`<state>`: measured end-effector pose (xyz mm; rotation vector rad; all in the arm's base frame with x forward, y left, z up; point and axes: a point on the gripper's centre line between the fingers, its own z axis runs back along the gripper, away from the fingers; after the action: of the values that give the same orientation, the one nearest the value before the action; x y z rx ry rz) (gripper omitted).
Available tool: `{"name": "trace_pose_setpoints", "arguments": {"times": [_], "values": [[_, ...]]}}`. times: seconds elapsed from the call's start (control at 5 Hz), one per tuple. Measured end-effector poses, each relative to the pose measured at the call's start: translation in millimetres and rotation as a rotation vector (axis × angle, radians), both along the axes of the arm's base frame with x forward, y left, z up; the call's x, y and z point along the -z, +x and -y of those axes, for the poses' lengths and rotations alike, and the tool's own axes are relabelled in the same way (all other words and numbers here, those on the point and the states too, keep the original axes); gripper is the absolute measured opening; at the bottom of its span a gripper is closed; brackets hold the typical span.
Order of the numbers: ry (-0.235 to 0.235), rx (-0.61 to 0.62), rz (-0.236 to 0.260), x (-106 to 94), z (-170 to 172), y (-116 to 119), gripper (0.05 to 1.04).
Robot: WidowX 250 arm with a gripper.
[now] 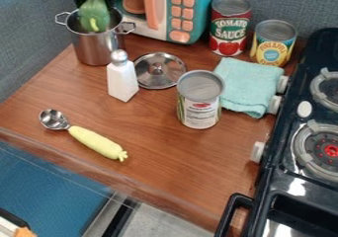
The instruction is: Put the green bell pepper inside the silver pot
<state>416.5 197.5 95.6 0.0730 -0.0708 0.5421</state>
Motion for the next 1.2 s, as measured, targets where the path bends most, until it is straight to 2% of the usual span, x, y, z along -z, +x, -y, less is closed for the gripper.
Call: {"name": "trace_pose_setpoints", "arguments": {"times": [0.4,0.6,0.8,1.2], "values": [[-0.004,-0.019,-0.017,6.2,-7.7,15.2,0.717],[0.000,-0.020,-0.002,5.0,-9.3,18.2,0.779],[0.000,-0.017,0.001,4.2,-10.0,18.4,0.993],[-0.001,-0.002,-0.008,9.8,-7.6,12.6,1.000]]}}
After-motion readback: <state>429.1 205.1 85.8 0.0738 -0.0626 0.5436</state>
